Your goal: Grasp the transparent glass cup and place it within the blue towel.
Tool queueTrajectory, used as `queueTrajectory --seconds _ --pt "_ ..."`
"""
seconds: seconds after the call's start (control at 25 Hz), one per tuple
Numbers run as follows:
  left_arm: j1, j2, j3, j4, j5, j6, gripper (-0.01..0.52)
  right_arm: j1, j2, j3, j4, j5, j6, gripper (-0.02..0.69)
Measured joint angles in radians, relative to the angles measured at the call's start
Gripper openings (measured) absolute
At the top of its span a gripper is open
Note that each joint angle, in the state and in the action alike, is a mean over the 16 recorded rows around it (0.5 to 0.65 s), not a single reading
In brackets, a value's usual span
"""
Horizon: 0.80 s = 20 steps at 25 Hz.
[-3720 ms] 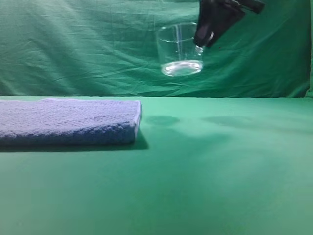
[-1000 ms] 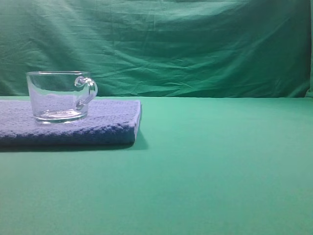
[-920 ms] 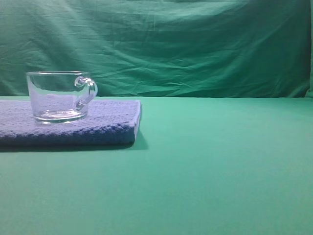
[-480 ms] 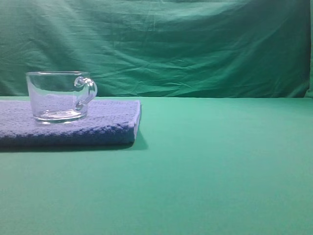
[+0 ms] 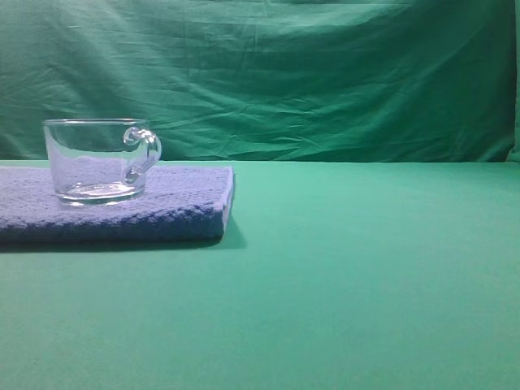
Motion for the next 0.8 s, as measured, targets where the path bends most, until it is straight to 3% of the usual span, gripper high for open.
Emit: queueTrajectory --seconds 0.36,0.8 --pt "0.000 0.000 0.000 0.000 0.000 0.000 0.000 -0.172 -0.335 0.245 -0.019 -0.082 -0.004 0.000" --pt "0.000 0.000 0.000 0.000 0.000 0.000 0.000 -0.254 -0.702 0.562 -0.055 -0.178 -0.006 0.000"
